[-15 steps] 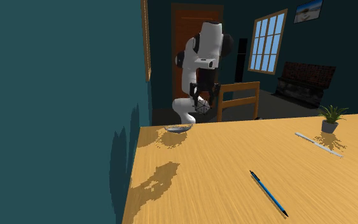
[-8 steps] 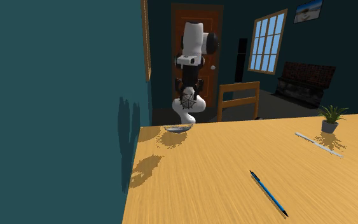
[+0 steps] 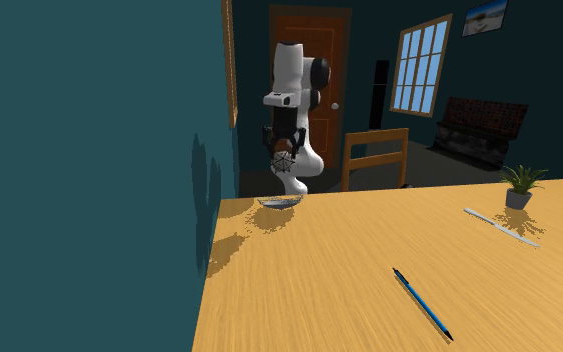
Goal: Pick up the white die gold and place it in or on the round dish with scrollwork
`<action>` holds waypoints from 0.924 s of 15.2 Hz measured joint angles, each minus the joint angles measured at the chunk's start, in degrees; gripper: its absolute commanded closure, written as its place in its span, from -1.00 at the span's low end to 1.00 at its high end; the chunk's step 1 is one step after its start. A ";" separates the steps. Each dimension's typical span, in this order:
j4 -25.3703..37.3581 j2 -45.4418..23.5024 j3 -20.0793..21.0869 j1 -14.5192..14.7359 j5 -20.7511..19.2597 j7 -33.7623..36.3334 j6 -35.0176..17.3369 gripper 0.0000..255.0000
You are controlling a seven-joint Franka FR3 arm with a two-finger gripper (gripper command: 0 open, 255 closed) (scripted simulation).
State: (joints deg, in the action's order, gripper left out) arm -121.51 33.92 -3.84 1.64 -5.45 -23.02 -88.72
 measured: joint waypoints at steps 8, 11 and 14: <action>-7.58 1.53 -0.26 -0.09 -0.25 0.34 -6.02 1.00; -9.99 1.89 -0.24 -0.08 -0.28 0.60 -8.06 1.00; -11.87 2.06 -0.40 -0.14 -0.40 0.59 -9.78 1.00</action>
State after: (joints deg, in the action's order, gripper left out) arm -133.38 35.98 -4.24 1.51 -5.85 -22.43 -98.50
